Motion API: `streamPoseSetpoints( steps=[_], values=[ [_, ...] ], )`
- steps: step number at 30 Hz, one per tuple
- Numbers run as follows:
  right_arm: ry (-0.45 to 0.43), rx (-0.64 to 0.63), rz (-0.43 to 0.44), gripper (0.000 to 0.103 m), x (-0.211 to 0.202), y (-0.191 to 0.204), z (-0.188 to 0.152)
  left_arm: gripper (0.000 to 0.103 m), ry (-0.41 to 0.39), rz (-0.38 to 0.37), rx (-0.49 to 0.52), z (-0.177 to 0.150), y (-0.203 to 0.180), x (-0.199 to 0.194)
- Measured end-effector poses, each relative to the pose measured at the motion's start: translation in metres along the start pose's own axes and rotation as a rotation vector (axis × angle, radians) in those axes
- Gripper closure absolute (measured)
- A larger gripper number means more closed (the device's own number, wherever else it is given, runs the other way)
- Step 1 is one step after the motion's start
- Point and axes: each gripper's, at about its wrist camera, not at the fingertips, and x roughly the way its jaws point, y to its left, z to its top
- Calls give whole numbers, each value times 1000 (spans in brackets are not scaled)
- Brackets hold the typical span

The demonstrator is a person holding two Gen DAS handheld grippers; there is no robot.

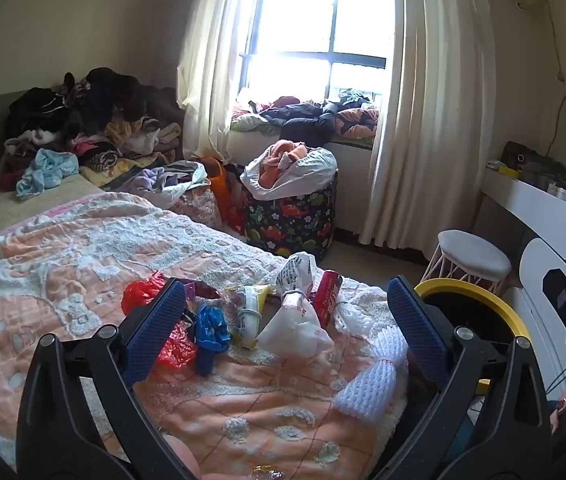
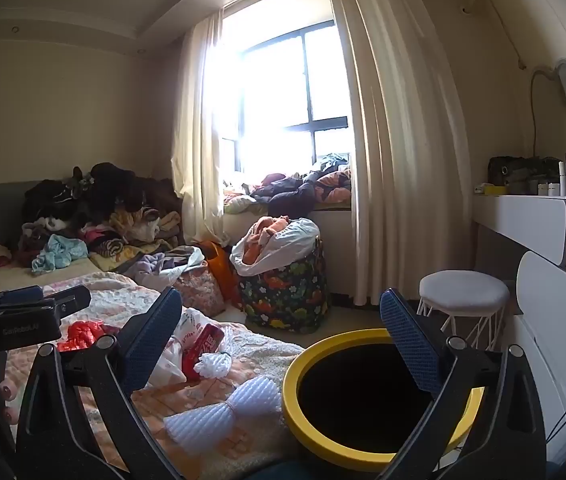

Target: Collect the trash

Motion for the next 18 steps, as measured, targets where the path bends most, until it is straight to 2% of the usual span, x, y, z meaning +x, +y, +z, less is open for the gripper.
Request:
streamPoseSetpoints(
  steps=[18],
  values=[
    [4, 9, -14, 6, 1, -2, 1, 10, 1, -2, -1, 0, 0, 0]
  ],
)
